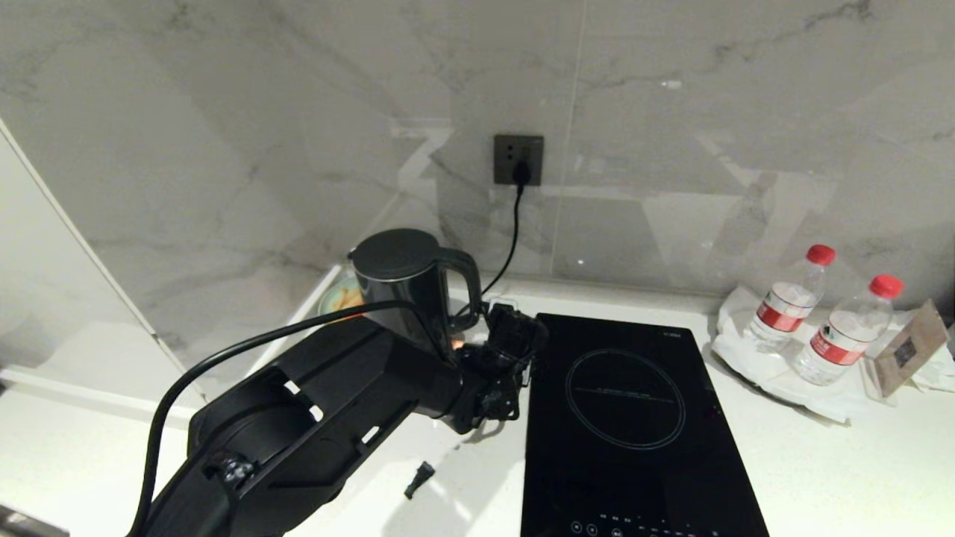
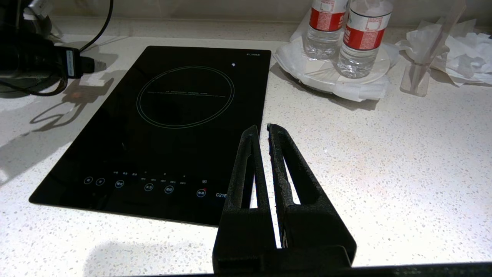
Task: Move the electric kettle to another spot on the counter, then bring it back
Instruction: Finish boiling water
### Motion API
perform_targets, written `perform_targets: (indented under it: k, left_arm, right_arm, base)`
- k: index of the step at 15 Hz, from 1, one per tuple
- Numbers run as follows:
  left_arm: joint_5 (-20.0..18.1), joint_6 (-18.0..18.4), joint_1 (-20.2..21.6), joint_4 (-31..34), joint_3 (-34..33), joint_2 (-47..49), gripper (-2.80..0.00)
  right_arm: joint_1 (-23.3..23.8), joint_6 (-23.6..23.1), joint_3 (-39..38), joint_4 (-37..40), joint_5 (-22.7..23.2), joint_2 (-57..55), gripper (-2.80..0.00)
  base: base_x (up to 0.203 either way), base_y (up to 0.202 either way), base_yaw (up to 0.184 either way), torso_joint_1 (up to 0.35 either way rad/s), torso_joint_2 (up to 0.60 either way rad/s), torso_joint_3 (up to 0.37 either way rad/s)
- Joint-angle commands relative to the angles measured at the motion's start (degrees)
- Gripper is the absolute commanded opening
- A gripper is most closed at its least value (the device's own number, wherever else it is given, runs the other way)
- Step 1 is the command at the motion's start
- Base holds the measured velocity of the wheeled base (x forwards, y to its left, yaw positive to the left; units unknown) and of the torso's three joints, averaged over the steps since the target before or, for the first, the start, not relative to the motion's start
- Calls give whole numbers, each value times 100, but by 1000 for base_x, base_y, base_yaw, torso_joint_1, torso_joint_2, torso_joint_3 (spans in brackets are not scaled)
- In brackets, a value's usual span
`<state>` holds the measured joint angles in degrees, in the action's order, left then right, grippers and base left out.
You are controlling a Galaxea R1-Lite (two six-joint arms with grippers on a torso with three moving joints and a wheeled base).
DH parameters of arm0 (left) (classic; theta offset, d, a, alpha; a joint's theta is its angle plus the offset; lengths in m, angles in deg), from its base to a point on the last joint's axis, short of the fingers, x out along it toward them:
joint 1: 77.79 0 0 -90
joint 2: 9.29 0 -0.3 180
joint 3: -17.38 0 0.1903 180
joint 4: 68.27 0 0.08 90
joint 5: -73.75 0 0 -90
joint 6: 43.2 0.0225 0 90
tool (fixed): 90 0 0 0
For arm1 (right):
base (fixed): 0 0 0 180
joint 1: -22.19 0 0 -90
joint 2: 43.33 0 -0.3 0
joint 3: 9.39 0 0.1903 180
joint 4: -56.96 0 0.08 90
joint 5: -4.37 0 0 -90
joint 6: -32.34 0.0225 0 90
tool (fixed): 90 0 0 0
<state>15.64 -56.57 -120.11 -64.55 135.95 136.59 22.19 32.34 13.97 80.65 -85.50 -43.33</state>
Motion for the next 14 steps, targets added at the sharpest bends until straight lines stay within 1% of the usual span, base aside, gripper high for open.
perform_targets:
  k: [1, 8, 11, 13, 14]
  left_arm:
    - [19, -8, -40, -123, -178, -64, 0]
    - [12, 19, 46, -94, -144, 53, 0]
    - [19, 36, 166, -71, 19, 177, 0]
    - [19, 177, 258, -82, 51, 255, 0]
    - [19, 177, 286, -83, 53, 265, 0]
  right_arm:
    - [0, 0, 0, 2, 4, -9, -280]
    - [0, 0, 0, 2, 4, -9, -280]
    - [0, -4, 0, 2, 4, -6, -280]
    - [0, 0, 0, 2, 4, -8, -280]
    - [0, -7, 0, 2, 4, -9, -280]
  base:
    - [0, 0, 0, 0, 0, 0]
    - [0, 0, 0, 0, 0, 0]
    - [0, 0, 0, 0, 0, 0]
    - [0, 0, 0, 0, 0, 0]
    - [0, 0, 0, 0, 0, 0]
